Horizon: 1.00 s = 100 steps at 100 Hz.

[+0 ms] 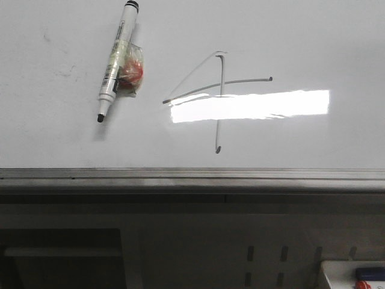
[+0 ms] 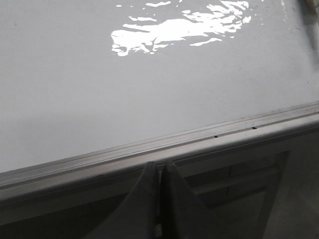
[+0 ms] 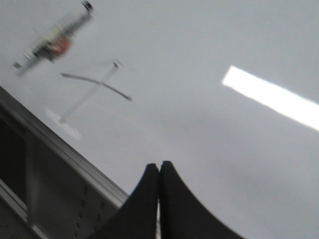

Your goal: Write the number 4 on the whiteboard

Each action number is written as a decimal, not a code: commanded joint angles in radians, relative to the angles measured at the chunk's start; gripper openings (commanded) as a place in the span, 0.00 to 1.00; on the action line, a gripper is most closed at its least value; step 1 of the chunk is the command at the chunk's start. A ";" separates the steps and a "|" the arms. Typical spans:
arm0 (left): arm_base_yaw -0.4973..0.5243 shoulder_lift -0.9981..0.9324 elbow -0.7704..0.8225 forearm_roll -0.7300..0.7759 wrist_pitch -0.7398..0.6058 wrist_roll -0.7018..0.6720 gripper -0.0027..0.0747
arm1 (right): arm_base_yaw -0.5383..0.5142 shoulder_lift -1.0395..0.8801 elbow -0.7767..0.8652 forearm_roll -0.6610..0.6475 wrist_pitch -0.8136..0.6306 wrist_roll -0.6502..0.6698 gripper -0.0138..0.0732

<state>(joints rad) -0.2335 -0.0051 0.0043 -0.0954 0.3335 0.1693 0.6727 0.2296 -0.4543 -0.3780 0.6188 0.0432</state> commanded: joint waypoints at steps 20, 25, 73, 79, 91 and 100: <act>0.002 -0.025 0.035 -0.014 -0.050 -0.010 0.01 | -0.488 0.009 0.259 0.253 -0.463 0.001 0.11; 0.002 -0.025 0.035 -0.014 -0.050 -0.010 0.01 | -0.537 0.009 0.320 0.323 -0.539 0.001 0.11; 0.002 -0.025 0.035 -0.014 -0.050 -0.010 0.01 | -0.591 -0.251 0.489 0.388 -0.304 -0.004 0.11; 0.002 -0.025 0.035 -0.014 -0.050 -0.010 0.01 | -0.592 -0.254 0.489 0.387 -0.304 -0.004 0.11; 0.002 -0.025 0.035 -0.014 -0.050 -0.010 0.01 | -0.592 -0.254 0.489 0.387 -0.304 -0.004 0.11; 0.002 -0.025 0.035 -0.014 -0.050 -0.010 0.01 | -0.592 -0.254 0.489 0.387 -0.304 -0.004 0.11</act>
<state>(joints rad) -0.2335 -0.0051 0.0043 -0.0975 0.3350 0.1693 0.0894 -0.0099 0.0106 0.0260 0.3303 0.0451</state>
